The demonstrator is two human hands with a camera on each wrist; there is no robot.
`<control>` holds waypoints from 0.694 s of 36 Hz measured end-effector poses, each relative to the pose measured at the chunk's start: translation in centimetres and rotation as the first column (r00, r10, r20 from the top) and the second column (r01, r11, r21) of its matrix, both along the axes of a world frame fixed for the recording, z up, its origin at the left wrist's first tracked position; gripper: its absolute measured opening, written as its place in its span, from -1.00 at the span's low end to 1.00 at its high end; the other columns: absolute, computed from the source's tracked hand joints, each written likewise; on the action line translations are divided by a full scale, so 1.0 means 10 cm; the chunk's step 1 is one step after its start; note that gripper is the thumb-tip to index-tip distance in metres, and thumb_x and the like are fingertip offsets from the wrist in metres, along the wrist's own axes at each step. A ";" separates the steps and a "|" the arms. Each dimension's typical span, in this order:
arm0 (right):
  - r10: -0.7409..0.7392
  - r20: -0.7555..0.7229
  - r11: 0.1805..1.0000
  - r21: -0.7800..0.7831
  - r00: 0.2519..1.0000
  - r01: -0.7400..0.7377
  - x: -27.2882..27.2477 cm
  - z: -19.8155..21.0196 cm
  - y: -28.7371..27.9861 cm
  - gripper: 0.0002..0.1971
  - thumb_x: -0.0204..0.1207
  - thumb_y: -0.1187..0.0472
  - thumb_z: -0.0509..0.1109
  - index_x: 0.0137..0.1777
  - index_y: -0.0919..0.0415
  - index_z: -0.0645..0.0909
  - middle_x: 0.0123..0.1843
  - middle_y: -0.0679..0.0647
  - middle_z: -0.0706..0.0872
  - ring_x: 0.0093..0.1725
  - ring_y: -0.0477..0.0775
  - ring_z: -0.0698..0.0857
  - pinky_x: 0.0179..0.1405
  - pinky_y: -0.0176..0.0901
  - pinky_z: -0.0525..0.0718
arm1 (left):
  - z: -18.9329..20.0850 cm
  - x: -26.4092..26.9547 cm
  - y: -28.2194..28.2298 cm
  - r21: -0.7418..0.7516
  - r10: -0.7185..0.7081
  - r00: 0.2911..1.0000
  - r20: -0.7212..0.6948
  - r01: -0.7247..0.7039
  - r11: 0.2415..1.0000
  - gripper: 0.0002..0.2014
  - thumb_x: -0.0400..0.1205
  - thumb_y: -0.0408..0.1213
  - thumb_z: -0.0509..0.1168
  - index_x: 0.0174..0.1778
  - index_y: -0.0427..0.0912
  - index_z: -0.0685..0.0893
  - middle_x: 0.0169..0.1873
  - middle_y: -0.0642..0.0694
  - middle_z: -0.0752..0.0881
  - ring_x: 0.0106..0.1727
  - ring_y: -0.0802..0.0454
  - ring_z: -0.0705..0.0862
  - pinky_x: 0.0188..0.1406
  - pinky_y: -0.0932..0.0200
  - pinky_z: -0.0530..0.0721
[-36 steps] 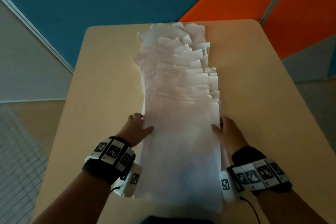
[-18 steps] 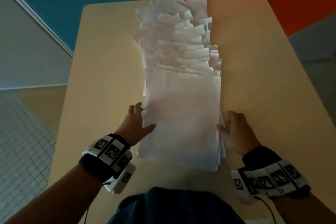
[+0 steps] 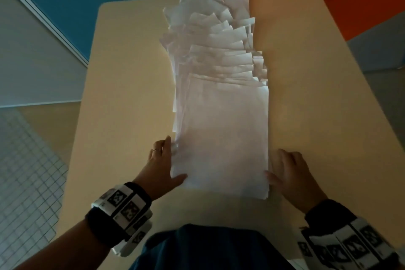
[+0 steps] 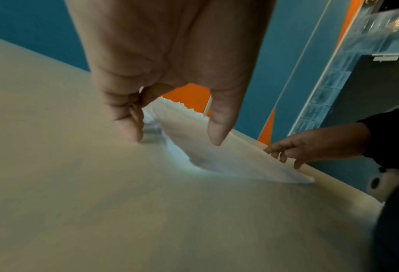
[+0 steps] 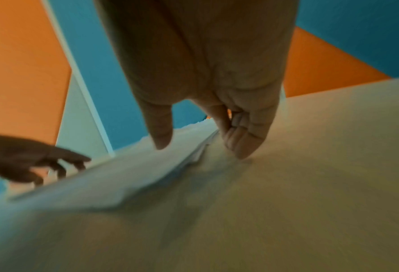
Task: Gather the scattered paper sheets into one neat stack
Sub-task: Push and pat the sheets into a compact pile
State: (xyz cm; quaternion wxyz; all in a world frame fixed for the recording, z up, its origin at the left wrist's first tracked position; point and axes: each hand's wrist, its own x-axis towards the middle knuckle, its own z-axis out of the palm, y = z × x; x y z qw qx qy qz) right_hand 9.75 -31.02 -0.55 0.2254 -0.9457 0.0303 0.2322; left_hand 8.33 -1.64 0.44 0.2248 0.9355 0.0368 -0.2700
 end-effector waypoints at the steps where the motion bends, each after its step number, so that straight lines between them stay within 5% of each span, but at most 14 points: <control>1: 0.048 -0.013 0.998 -0.028 0.999 -0.048 -0.03 0.00 -0.03 -0.30 0.40 -0.01 0.46 0.44 0.34 0.33 0.32 0.31 0.43 0.33 0.37 0.43 0.28 0.04 0.41 | 0.00 -0.03 0.02 -0.007 -0.023 1.000 -0.002 0.023 1.000 0.12 0.40 0.17 0.36 0.61 -0.37 -0.15 0.53 -0.27 0.12 0.54 -0.22 0.25 0.57 0.05 0.27; 3: 0.157 -0.017 0.987 -0.023 0.987 -0.158 -0.11 -0.04 -0.06 -0.12 0.23 -0.17 0.50 0.47 0.25 0.29 0.35 0.19 0.42 0.37 0.29 0.41 0.28 -0.04 0.42 | -0.02 -0.10 0.02 -0.017 -0.095 0.995 -0.006 0.095 0.995 0.23 0.24 0.34 0.23 0.61 -0.34 -0.18 0.54 -0.25 0.11 0.56 -0.21 0.21 0.60 0.03 0.28; 6: 0.235 -0.049 0.970 0.072 0.971 -0.231 -0.21 -0.09 -0.04 0.23 0.07 -0.20 0.61 0.63 0.18 -0.04 0.56 0.00 0.16 0.53 0.09 0.15 0.51 -0.06 0.30 | -0.11 -0.20 0.01 0.035 -0.230 0.973 0.003 0.230 0.973 0.26 0.31 0.27 0.33 0.55 -0.16 -0.48 0.63 -0.22 -0.13 0.64 -0.23 0.02 0.64 -0.09 0.16; 8: 0.389 0.061 0.921 -0.053 0.919 -0.386 -0.23 -0.12 -0.06 0.31 0.05 -0.33 0.55 0.63 0.22 -0.13 0.62 0.04 0.06 0.57 0.07 0.06 0.53 -0.02 0.30 | -0.16 -0.24 0.02 0.123 -0.348 0.928 0.135 0.333 0.935 0.25 0.28 0.28 0.30 0.53 -0.06 -0.54 0.64 -0.25 -0.13 0.64 -0.33 0.09 0.58 -0.29 0.27; 11: 0.545 0.069 0.822 -0.236 0.835 -0.517 -0.16 -0.14 -0.09 0.27 0.08 -0.51 0.27 0.61 0.36 -0.03 0.58 0.27 0.21 0.47 0.19 0.26 0.53 -0.10 0.27 | -0.20 -0.23 0.05 0.241 -0.483 0.854 0.192 0.436 0.867 0.23 0.19 0.37 0.21 0.60 -0.24 -0.21 0.59 -0.31 0.18 0.55 -0.36 0.31 0.37 -0.33 0.47; 15: 0.595 0.249 0.802 -0.236 0.764 -0.548 -0.03 -0.07 -0.07 0.07 0.28 -0.32 0.26 0.61 0.35 -0.06 0.55 0.36 0.35 0.51 0.23 0.30 0.63 -0.22 -0.12 | -0.21 -0.08 0.09 0.287 -0.592 0.784 0.186 0.533 0.796 0.12 0.25 0.35 0.20 0.60 -0.28 -0.03 0.59 -0.29 0.26 0.56 -0.29 0.27 0.40 -0.26 0.31; 19: 0.572 0.343 0.819 -0.189 0.745 -0.541 0.15 -0.10 -0.10 -0.07 0.33 -0.26 0.29 0.58 0.25 0.09 0.55 0.36 0.35 0.51 0.25 0.32 0.51 -0.01 0.33 | -0.22 0.13 0.12 0.290 -0.611 0.774 0.169 0.553 0.781 0.00 0.36 0.28 0.16 0.58 -0.30 0.02 0.56 -0.28 0.31 0.54 -0.25 0.28 0.38 -0.23 0.33; 22: 0.587 0.306 0.809 -0.201 0.749 -0.552 0.28 -0.11 -0.12 -0.28 0.40 -0.12 0.22 0.54 0.14 0.21 0.50 0.31 0.45 0.43 0.20 0.35 0.36 0.17 0.57 | -0.26 0.25 0.16 0.280 -0.599 0.786 0.154 0.546 0.789 -0.08 0.42 0.25 0.11 0.58 -0.30 0.12 0.52 -0.30 0.39 0.51 -0.23 0.36 0.30 -0.24 0.56; 25: 0.582 0.316 0.814 -0.230 0.750 -0.534 0.32 -0.10 -0.11 -0.33 0.37 -0.05 0.23 0.48 0.19 0.31 0.45 0.31 0.48 0.41 0.23 0.36 0.25 0.26 0.65 | -0.23 0.29 0.17 0.298 -0.570 0.809 0.141 0.515 0.804 -0.02 0.36 0.30 0.12 0.60 -0.25 0.09 0.56 -0.28 0.34 0.54 -0.22 0.31 0.28 -0.28 0.59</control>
